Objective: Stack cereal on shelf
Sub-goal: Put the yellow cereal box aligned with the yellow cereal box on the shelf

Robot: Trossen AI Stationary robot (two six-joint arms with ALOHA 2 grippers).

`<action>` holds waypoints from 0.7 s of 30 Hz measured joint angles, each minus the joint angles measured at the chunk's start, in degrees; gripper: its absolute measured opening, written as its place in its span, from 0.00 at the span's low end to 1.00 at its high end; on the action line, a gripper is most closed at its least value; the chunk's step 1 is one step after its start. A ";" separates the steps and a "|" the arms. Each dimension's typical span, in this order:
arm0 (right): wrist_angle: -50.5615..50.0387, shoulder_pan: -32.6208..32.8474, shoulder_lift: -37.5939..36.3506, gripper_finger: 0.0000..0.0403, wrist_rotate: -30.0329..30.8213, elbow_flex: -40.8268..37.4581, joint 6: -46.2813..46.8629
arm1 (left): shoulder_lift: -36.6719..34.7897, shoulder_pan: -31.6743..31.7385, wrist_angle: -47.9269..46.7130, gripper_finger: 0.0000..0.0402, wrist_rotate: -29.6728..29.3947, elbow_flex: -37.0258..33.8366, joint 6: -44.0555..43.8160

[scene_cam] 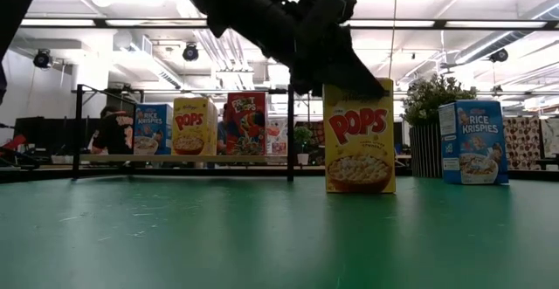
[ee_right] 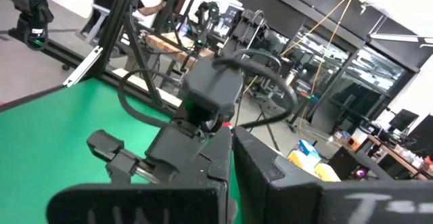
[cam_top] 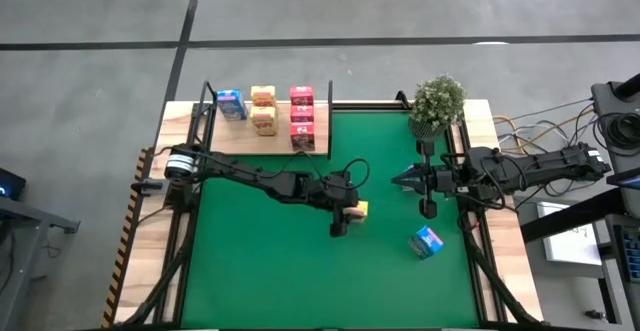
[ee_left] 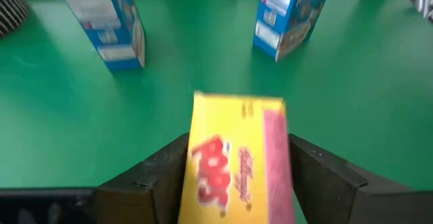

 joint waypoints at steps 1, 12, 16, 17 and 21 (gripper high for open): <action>0.06 0.00 0.00 0.02 0.00 0.00 -0.03 | -0.18 0.00 0.12 0.50 -0.01 0.00 0.31; 0.04 0.00 0.00 0.02 0.02 0.00 0.15 | -0.25 0.00 0.03 0.30 0.05 0.00 1.45; -0.01 0.00 0.00 0.02 0.02 0.00 0.15 | -1.56 0.00 -1.92 0.29 1.07 -0.07 3.55; -0.08 0.00 0.00 0.02 0.02 0.00 0.17 | -2.37 0.00 -2.90 0.29 1.73 -0.09 4.34; -0.49 0.00 0.00 0.02 0.02 0.00 0.17 | -7.36 0.00 -8.75 0.30 5.37 -0.09 8.79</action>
